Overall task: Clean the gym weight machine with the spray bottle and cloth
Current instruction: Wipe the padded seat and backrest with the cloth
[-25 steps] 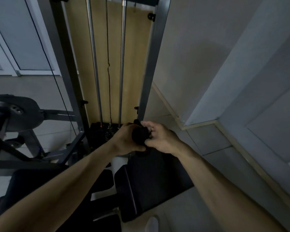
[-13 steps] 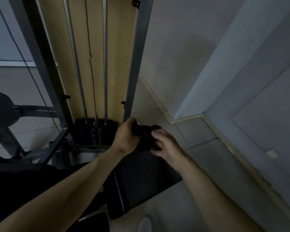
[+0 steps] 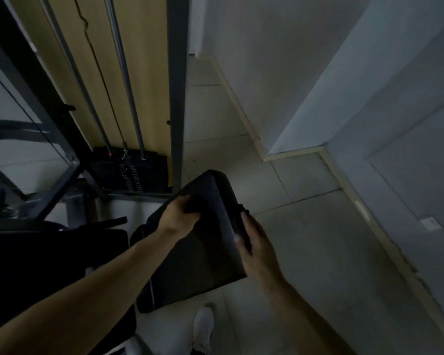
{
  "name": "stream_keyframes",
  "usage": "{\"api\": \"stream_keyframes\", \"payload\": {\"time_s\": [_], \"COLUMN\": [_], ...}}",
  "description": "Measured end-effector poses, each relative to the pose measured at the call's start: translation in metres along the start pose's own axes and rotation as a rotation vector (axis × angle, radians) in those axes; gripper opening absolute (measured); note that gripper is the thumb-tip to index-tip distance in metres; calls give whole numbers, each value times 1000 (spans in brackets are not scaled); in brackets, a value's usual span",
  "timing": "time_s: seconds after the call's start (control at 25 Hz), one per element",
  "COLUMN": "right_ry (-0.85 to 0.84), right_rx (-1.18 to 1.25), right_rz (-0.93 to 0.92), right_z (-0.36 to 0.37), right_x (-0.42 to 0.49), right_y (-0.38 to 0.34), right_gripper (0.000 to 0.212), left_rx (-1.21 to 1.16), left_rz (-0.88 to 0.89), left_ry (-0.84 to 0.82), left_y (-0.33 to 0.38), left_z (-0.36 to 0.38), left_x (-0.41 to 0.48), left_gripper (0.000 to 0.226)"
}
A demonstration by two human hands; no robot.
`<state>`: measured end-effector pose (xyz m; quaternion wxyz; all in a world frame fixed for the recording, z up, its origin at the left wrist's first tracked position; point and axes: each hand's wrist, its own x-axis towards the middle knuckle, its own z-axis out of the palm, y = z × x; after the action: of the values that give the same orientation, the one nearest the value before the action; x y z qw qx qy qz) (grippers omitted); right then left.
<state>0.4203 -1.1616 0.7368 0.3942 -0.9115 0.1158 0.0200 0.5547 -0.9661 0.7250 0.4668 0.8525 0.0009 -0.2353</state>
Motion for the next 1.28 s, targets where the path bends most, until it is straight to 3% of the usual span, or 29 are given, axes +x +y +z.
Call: {"api": "stream_keyframes", "payload": {"time_s": [0.2, 0.44, 0.52, 0.68, 0.76, 0.96, 1.12, 1.2, 1.28], "right_ry": [-43, -150, -236, -451, -532, -518, -394, -370, -488], "right_rx": [37, -117, -277, -702, -837, -1051, -1005, -1034, -1026], "right_rz": [-126, -387, -492, -915, -1001, -1055, -742, -764, -863], "right_z": [0, 4, 0, -24, -31, -5, 30, 37, 34], "right_x": [65, 185, 188, 120, 98, 160, 219, 196, 136], "right_y": [1, -44, -52, -30, -28, -48, -69, -71, -64], "right_gripper": [54, 43, 43, 67, 64, 42, 41, 41, 51], "left_rx": [-193, -204, -202, -233, -247, -288, -330, -330, -308], "left_rz": [-153, -100, -82, -53, -42, 30, 27, 10, -64], "left_ry": [-99, -109, -106, -70, -58, -108, -98, -26, 21], "left_y": [-17, -35, -43, -65, -72, -77, -86, -97, -111], "left_z": [27, 28, 28, 29, 29, 25, 27, 28, 25], "left_x": [13, 13, 13, 14, 13, 9, 9, 9, 10], "left_gripper": [78, 76, 73, 63, 58, 62, 60, 55, 55]}}
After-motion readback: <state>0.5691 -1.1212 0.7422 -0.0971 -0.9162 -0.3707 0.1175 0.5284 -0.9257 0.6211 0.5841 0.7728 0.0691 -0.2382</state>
